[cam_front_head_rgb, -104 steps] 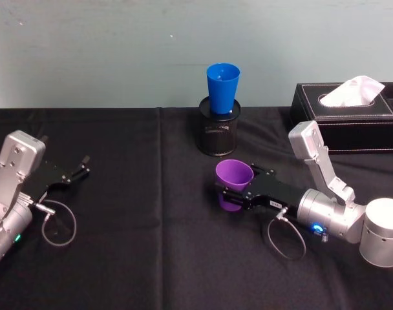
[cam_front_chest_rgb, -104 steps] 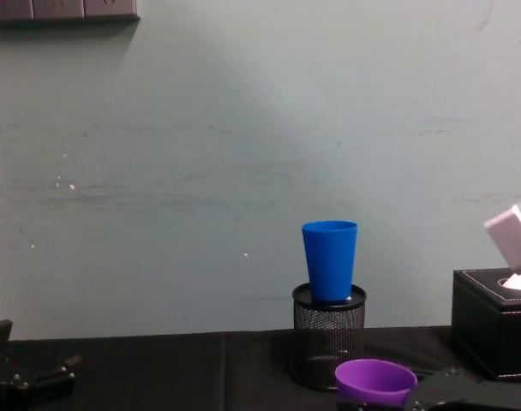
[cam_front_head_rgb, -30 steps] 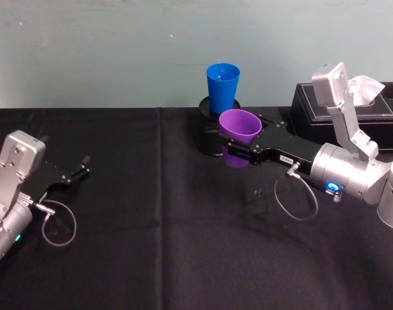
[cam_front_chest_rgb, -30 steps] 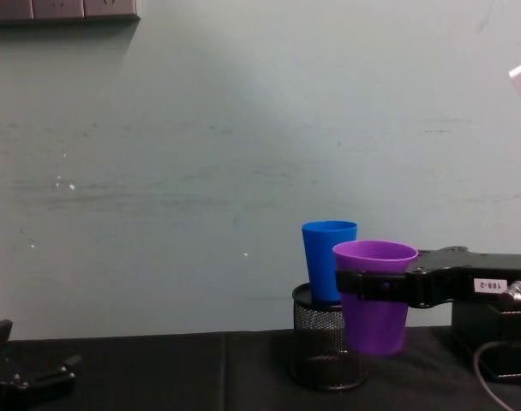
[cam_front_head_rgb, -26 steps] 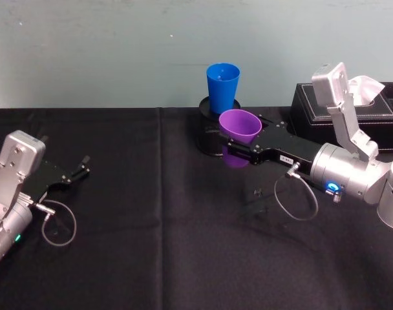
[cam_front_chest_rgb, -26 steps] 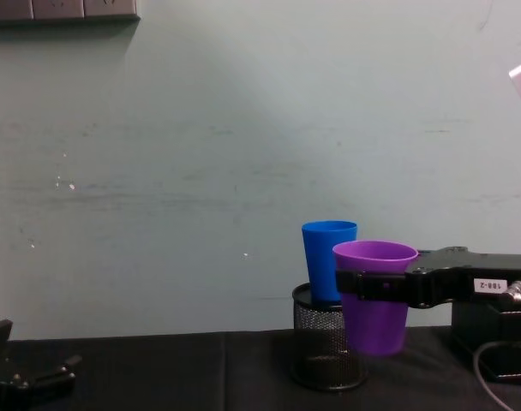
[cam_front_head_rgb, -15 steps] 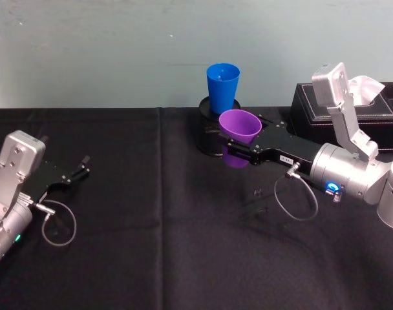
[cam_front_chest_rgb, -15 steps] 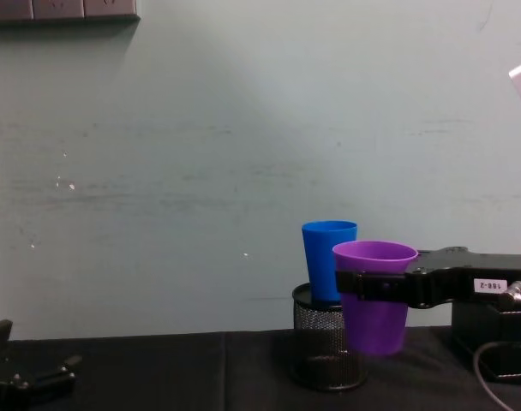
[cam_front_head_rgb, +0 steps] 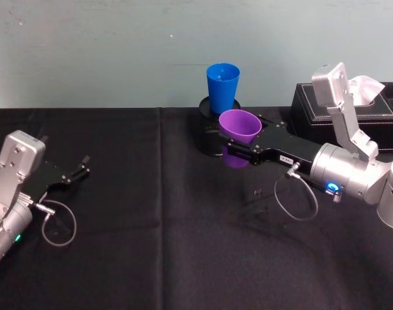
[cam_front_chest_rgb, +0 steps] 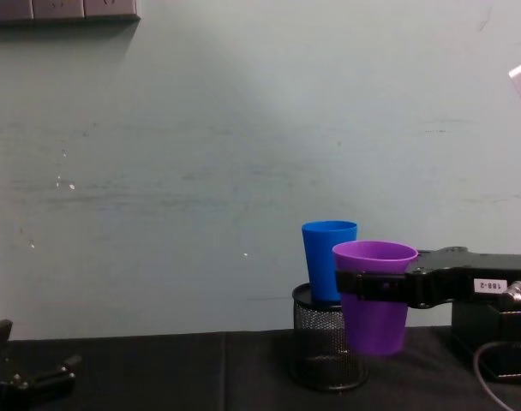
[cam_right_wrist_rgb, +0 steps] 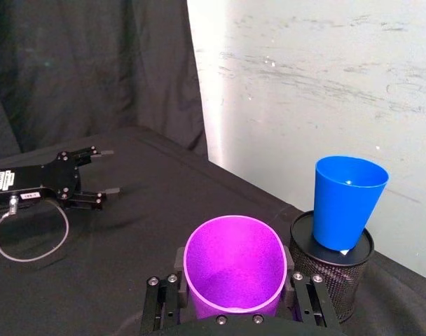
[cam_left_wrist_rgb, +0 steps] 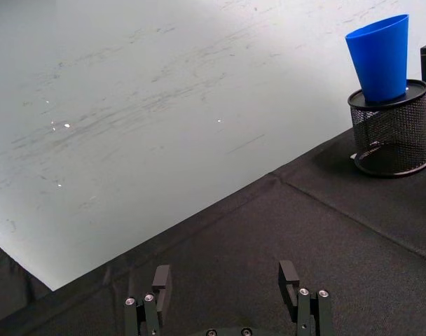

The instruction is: Pick up one cup with a gripper and tap it against the other cup.

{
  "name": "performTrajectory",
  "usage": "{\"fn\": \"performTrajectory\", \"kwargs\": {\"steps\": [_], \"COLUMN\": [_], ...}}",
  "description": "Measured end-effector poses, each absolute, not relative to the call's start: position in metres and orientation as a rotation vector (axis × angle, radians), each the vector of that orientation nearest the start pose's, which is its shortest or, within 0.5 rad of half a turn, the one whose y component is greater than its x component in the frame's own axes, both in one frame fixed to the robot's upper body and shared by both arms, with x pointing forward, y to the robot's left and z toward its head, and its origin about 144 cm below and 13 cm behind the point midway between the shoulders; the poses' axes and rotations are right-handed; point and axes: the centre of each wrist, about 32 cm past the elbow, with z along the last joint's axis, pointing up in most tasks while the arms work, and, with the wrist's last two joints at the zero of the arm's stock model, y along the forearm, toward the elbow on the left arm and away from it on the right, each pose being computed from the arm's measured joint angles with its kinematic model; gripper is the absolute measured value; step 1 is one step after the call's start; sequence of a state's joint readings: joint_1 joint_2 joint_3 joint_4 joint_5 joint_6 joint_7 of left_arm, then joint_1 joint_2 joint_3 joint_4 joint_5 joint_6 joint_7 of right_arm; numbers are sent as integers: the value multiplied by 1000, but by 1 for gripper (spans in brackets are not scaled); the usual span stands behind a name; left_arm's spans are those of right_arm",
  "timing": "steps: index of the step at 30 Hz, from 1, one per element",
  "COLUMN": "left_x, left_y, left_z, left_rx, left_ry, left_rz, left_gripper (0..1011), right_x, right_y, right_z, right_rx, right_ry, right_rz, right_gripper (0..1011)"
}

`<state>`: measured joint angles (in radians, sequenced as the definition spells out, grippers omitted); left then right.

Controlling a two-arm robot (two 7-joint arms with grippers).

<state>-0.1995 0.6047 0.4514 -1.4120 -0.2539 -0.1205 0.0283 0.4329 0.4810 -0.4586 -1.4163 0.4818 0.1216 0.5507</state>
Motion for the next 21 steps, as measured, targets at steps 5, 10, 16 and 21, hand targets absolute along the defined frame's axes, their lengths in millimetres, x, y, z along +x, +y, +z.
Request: {"fn": "performTrajectory", "kwargs": {"steps": [5, 10, 16, 21], "left_x": [489, 489, 489, 489], "left_y": [310, 310, 310, 310], "left_z": [1140, 1140, 1140, 1140], "left_rx": [304, 304, 305, 305], "left_ry": [-285, -285, -285, -285], "left_rz": [1248, 1248, 1248, 1248], "left_gripper": [1000, 1000, 1000, 1000], "right_x": [551, 551, 551, 551], "right_y": [-262, -262, -262, -262], "right_z": [1222, 1222, 1222, 1222], "right_rx": [-129, -129, -129, -129], "right_ry": [-28, -28, -28, -28], "right_rz": [-707, -707, -707, -707], "right_gripper": [724, 724, 724, 724]}}
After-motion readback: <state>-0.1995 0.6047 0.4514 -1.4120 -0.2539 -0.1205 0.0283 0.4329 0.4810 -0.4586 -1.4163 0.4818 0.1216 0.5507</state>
